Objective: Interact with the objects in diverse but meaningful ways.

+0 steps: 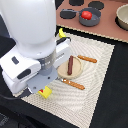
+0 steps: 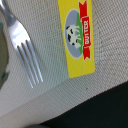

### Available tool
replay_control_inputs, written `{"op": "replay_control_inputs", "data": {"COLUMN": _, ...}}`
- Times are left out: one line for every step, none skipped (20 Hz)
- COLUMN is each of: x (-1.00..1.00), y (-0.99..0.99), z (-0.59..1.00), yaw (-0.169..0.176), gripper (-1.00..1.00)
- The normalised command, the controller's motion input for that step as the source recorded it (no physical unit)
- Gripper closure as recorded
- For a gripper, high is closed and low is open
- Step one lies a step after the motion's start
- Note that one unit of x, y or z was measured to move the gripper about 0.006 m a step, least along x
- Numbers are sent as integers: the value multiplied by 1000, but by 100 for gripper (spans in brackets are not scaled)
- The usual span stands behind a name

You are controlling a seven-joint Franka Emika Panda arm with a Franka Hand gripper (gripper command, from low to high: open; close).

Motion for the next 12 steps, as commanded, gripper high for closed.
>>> {"op": "replay_control_inputs", "data": {"x": -37, "y": 0, "z": -377, "yaw": 69, "gripper": -100}}
{"op": "replay_control_inputs", "data": {"x": -51, "y": -3, "z": -403, "yaw": 65, "gripper": -100}}
{"op": "replay_control_inputs", "data": {"x": -71, "y": -29, "z": -411, "yaw": 64, "gripper": -100}}
{"op": "replay_control_inputs", "data": {"x": -109, "y": -77, "z": -443, "yaw": 62, "gripper": -100}}
{"op": "replay_control_inputs", "data": {"x": -131, "y": -106, "z": -454, "yaw": 59, "gripper": -100}}
{"op": "replay_control_inputs", "data": {"x": -174, "y": -171, "z": -446, "yaw": 55, "gripper": -100}}
{"op": "replay_control_inputs", "data": {"x": -206, "y": -186, "z": -454, "yaw": 51, "gripper": -100}}
{"op": "replay_control_inputs", "data": {"x": -226, "y": -194, "z": -443, "yaw": 50, "gripper": -100}}
{"op": "replay_control_inputs", "data": {"x": -257, "y": -203, "z": -423, "yaw": 50, "gripper": -100}}
{"op": "replay_control_inputs", "data": {"x": -263, "y": -203, "z": -400, "yaw": 50, "gripper": -100}}
{"op": "replay_control_inputs", "data": {"x": -249, "y": -220, "z": -371, "yaw": 54, "gripper": -100}}
{"op": "replay_control_inputs", "data": {"x": -220, "y": -211, "z": -371, "yaw": 56, "gripper": -100}}
